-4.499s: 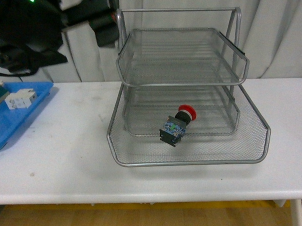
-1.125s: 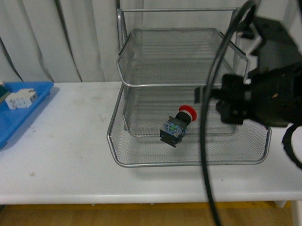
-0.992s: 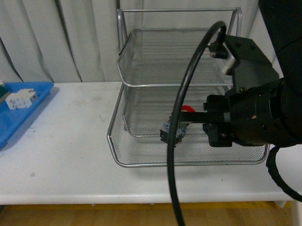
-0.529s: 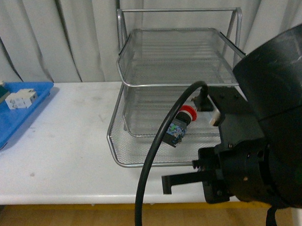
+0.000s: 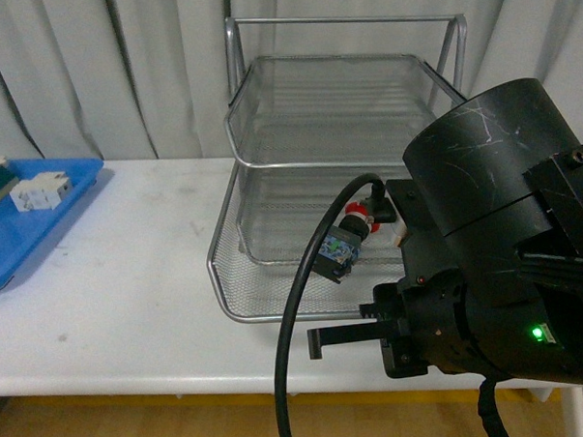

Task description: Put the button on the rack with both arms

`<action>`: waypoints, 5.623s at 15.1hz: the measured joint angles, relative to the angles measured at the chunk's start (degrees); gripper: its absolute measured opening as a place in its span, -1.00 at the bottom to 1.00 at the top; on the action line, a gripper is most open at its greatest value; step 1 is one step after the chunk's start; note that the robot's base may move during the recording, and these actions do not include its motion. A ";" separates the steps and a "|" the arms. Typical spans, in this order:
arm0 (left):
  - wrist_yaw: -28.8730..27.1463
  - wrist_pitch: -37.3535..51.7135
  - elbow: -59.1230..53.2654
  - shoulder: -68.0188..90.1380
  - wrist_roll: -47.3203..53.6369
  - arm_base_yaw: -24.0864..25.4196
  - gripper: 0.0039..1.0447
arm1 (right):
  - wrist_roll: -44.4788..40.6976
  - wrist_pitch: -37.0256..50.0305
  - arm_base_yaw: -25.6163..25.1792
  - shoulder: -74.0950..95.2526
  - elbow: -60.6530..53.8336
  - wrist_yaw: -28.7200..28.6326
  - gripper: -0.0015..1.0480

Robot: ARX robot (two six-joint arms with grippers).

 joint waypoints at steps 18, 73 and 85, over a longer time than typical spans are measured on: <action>0.02 -0.02 0.00 0.00 -0.02 0.00 0.88 | -3.54 -5.86 -10.56 14.78 24.04 2.08 -0.96; 0.00 0.00 0.00 0.00 -0.02 0.07 0.88 | -17.81 -8.22 -27.69 -107.01 -48.15 -6.60 -0.96; 0.00 0.00 0.02 0.00 0.00 0.07 0.88 | -17.86 -8.22 -27.69 -107.01 -48.15 -6.60 0.87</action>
